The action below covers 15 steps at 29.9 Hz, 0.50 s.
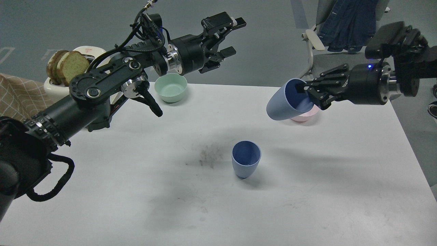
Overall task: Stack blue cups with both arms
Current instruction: 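Lower the held cup into the centered blue cup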
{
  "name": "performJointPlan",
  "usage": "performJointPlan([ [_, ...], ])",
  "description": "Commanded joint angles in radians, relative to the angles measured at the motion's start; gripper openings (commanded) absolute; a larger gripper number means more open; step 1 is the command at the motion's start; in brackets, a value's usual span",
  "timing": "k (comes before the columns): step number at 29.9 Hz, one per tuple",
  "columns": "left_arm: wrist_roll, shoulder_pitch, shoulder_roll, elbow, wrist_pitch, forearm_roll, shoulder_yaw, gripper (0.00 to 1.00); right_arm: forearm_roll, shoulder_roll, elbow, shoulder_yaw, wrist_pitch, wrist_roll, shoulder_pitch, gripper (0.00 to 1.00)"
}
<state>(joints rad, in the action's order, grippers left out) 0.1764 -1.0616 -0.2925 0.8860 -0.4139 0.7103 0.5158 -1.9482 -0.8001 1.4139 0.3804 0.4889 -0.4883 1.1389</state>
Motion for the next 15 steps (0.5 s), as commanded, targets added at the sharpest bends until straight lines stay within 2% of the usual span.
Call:
performJointPlan([
  [1, 0.0, 0.0, 0.0, -0.01, 0.0, 0.0, 0.0, 0.95, 0.0, 0.022, 0.011, -0.115, 0.0, 0.0, 0.074, 0.0],
  [8, 0.0, 0.0, 0.0, -0.012, -0.002, -0.002, 0.0, 0.95, 0.002, 0.114, 0.043, -0.124, 0.0, 0.0, 0.101, 0.0],
  [15, 0.0, 0.002, 0.0, -0.012, 0.0, -0.002, 0.001, 0.95, 0.0, 0.116, 0.068, -0.13, 0.0, 0.0, 0.091, 0.0],
])
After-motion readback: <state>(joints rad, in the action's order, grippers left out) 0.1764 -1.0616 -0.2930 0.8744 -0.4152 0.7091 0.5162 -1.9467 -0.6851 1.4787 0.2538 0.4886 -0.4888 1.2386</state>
